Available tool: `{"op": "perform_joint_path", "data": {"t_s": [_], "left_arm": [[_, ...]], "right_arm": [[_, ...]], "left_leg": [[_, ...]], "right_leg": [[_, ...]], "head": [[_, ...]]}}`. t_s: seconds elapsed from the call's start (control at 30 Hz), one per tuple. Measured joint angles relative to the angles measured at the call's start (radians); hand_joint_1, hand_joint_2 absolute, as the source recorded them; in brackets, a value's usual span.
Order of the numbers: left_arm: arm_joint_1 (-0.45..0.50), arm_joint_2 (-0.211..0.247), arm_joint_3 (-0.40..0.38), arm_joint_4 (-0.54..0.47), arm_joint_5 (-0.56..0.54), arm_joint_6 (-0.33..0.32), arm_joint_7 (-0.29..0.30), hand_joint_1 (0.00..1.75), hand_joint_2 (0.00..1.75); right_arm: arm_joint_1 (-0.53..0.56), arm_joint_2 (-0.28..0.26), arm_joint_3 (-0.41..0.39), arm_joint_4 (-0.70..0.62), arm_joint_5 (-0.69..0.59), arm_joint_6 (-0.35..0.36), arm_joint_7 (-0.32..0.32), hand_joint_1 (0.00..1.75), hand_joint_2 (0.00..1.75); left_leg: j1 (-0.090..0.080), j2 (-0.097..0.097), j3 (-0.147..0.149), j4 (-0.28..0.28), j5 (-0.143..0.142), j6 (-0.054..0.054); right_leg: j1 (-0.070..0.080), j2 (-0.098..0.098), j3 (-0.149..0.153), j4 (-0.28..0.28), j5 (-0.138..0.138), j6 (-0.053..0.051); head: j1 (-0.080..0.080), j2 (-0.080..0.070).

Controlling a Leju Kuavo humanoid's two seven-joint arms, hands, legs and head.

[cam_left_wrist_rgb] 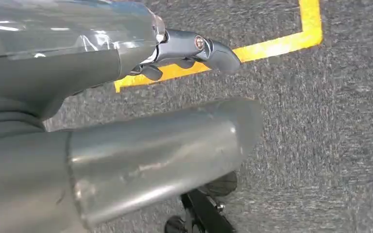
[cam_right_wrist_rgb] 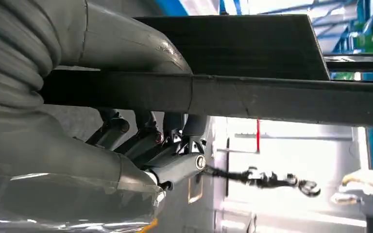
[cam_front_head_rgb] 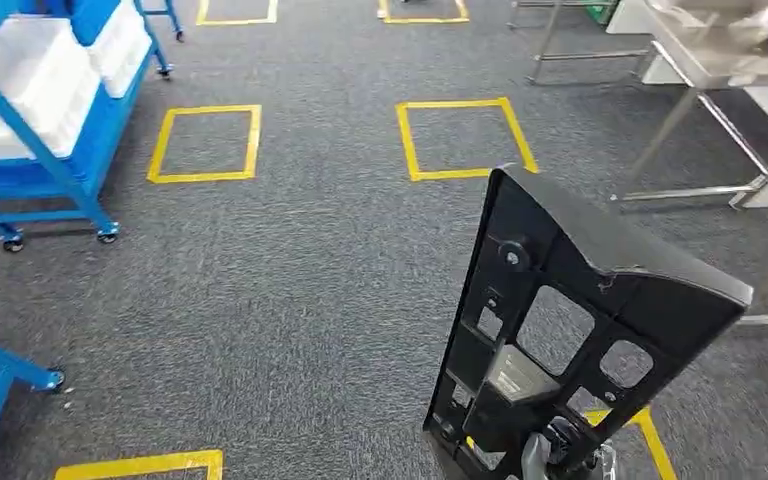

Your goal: Take the parts from the cabinet and place them on the table.

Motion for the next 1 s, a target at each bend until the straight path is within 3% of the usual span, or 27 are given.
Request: {"op": "perform_joint_path", "data": {"t_s": [0.03,0.07,0.1,0.13,0.27,0.3,0.33,0.37,0.43,0.47,0.5,0.57,0.6,0.63,0.67,0.77,0.8,0.83,0.87,0.9,0.93,0.97,1.0], "left_arm": [[-0.003,0.000,0.002,0.000,-0.003,-0.002,0.000,0.00,0.00],[-0.004,0.000,0.002,0.000,-0.005,-0.003,0.000,0.00,0.00],[-0.005,0.000,0.003,0.000,-0.007,-0.007,0.000,0.00,0.00],[-0.005,0.000,0.004,0.000,-0.011,-0.010,0.000,0.00,0.00],[-0.015,-0.001,0.011,0.000,-0.031,-0.018,-0.005,0.00,0.00],[-0.017,-0.001,0.013,0.000,-0.039,-0.020,-0.008,0.00,0.00],[-0.019,-0.002,0.018,0.000,-0.042,-0.022,-0.012,0.00,0.00],[-0.018,-0.001,0.024,0.000,-0.048,-0.024,-0.013,0.00,0.00],[-0.013,-0.001,0.032,0.000,-0.059,-0.027,-0.016,0.00,0.00],[-0.012,-0.001,0.034,0.000,-0.060,-0.028,-0.018,0.00,0.00],[-0.012,-0.001,0.037,0.000,-0.066,-0.030,-0.019,0.00,0.00],[-0.015,-0.001,0.044,0.000,-0.075,-0.032,-0.021,0.00,0.00],[-0.015,-0.001,0.048,0.000,-0.077,-0.033,-0.023,0.00,0.00],[-0.016,-0.001,0.053,0.000,-0.079,-0.033,-0.024,0.00,0.00],[-0.015,-0.001,0.055,0.000,-0.081,-0.035,-0.027,0.00,0.00],[-0.020,-0.001,0.059,0.000,-0.092,-0.037,-0.029,0.00,0.00],[-0.022,-0.005,0.059,0.000,-0.093,-0.039,-0.029,0.00,0.00],[-0.025,-0.005,0.060,0.000,-0.095,-0.039,-0.030,0.00,0.00],[-0.023,-0.005,0.063,0.000,-0.095,-0.039,-0.031,0.00,0.00],[-0.020,-0.005,0.066,0.000,-0.097,-0.039,-0.031,0.00,0.00],[-0.017,-0.005,0.070,0.000,-0.102,-0.039,-0.031,0.00,0.00],[-0.015,-0.005,0.074,0.000,-0.102,-0.039,-0.031,0.00,0.00],[-0.016,-0.005,0.076,0.000,-0.104,-0.039,-0.031,0.00,0.00]], "right_arm": [[0.000,0.000,0.000,0.000,0.000,0.000,0.000,1.75,1.75],[0.000,0.000,0.000,0.000,0.000,0.000,0.000,1.75,1.75],[-0.001,0.000,0.000,0.000,0.002,0.000,0.000,1.75,1.75],[-0.003,0.000,0.000,0.000,0.003,0.000,0.000,1.75,1.75],[-0.001,0.000,0.000,-0.002,0.015,-0.004,0.000,1.75,1.75],[0.001,0.000,0.000,-0.002,0.019,-0.005,0.001,1.75,1.75],[-0.002,0.000,-0.001,-0.004,0.020,-0.007,0.001,1.75,1.75],[-0.005,0.000,-0.001,-0.005,0.021,-0.007,0.003,1.75,1.75],[-0.006,0.000,-0.002,-0.004,0.022,-0.009,0.004,1.75,1.75],[-0.005,0.000,-0.002,-0.004,0.024,-0.010,0.005,1.75,1.75],[-0.005,0.000,-0.002,-0.004,0.026,-0.012,0.006,1.75,1.75],[-0.006,0.000,-0.002,-0.004,0.030,-0.016,0.008,1.75,1.75],[-0.007,0.000,-0.002,-0.005,0.033,-0.019,0.008,1.75,1.75],[-0.007,0.000,-0.002,-0.005,0.035,-0.020,0.009,1.75,1.75],[-0.009,0.000,-0.002,-0.005,0.037,-0.020,0.011,1.75,1.75],[-0.005,0.000,-0.002,-0.008,0.039,-0.025,0.013,1.75,1.75],[-0.005,0.000,-0.002,-0.008,0.041,-0.028,0.014,1.75,1.75],[-0.003,0.000,-0.002,-0.010,0.043,-0.030,0.014,1.75,1.75],[-0.007,-0.001,-0.002,-0.010,0.043,-0.031,0.015,1.75,1.75],[-0.009,-0.001,-0.002,-0.010,0.045,-0.033,0.016,1.75,1.75],[-0.010,-0.001,-0.002,-0.010,0.045,-0.034,0.017,1.75,1.75],[-0.008,-0.001,-0.002,-0.010,0.045,-0.034,0.017,1.75,1.75],[-0.007,-0.002,-0.002,-0.010,0.046,-0.036,0.018,1.75,1.75]], "left_leg": [[0.000,0.012,0.002,0.000,-0.002,0.000],[-0.001,0.024,0.006,0.000,-0.004,-0.002],[-0.002,0.035,0.013,0.000,-0.007,-0.005],[-0.008,0.043,0.015,0.001,-0.012,-0.012],[-0.009,0.084,0.032,-0.008,-0.016,-0.031],[-0.002,0.058,0.033,0.000,-0.027,-0.036],[-0.002,0.001,0.019,0.036,-0.052,-0.040],[-0.001,-0.028,-0.013,0.102,-0.089,-0.041],[-0.001,-0.048,-0.092,0.261,-0.155,-0.045],[-0.001,-0.049,-0.116,0.303,-0.156,-0.046],[-0.001,-0.050,-0.116,0.291,-0.131,-0.045],[0.000,-0.059,-0.063,0.154,-0.037,-0.042],[0.002,-0.085,-0.026,0.066,0.009,-0.041],[0.006,-0.140,-0.008,0.026,-0.002,-0.038],[0.006,-0.140,-0.007,0.007,-0.002,-0.035],[-0.003,-0.107,-0.002,0.007,0.001,-0.018],[0.007,-0.091,0.001,-0.007,0.009,-0.006],[0.004,-0.080,0.003,-0.012,0.011,-0.001],[0.003,-0.066,0.002,-0.013,0.012,0.005],[0.001,-0.052,0.001,-0.013,0.011,0.005],[0.000,-0.035,0.001,-0.012,0.009,0.007],[-0.001,-0.020,0.001,-0.012,0.008,0.007],[-0.001,-0.006,0.003,-0.012,0.006,0.006]], "right_leg": [[0.001,-0.004,0.032,-0.058,0.037,-0.003],[0.003,-0.020,0.087,-0.156,0.082,-0.008],[0.007,-0.057,0.140,-0.246,0.112,-0.017],[0.021,-0.094,0.152,-0.275,0.093,-0.023],[0.022,-0.042,0.148,-0.288,0.103,-0.042],[0.010,-0.032,0.161,-0.300,0.112,-0.047],[0.008,-0.022,0.162,-0.303,0.115,-0.052],[0.008,-0.011,0.160,-0.303,0.116,-0.057],[0.010,0.018,0.158,-0.302,0.116,-0.057],[0.011,0.033,0.159,-0.301,0.116,-0.058],[0.011,0.048,0.160,-0.299,0.116,-0.057],[0.010,0.078,0.162,-0.293,0.114,-0.055],[0.009,0.092,0.162,-0.288,0.111,-0.052],[0.009,0.102,0.157,-0.283,0.109,-0.047],[0.011,0.117,0.149,-0.273,0.106,-0.042],[0.004,0.150,0.139,-0.281,0.116,-0.020],[0.002,0.147,0.138,-0.274,0.111,-0.018],[0.009,0.083,0.128,-0.251,0.091,-0.015],[0.009,0.037,0.095,-0.188,0.049,-0.010],[0.007,0.016,0.058,-0.113,0.010,-0.006],[0.004,0.007,0.020,-0.038,-0.020,-0.002],[0.001,0.004,-0.004,0.010,-0.032,0.000],[-0.001,0.001,-0.007,0.013,-0.017,0.001]], "head": [[0.000,0.000],[0.000,0.000],[0.000,0.000],[0.000,0.000],[0.000,0.000],[-0.001,0.000],[-0.005,0.000],[-0.008,0.000],[-0.009,0.000],[-0.009,0.000],[-0.009,0.000],[-0.009,0.000],[-0.009,0.000],[-0.008,0.000],[-0.009,0.000],[-0.009,0.000],[-0.011,0.000],[-0.006,0.000],[0.002,0.000],[0.001,0.000],[0.003,0.000],[0.001,0.000],[0.002,0.000]]}}
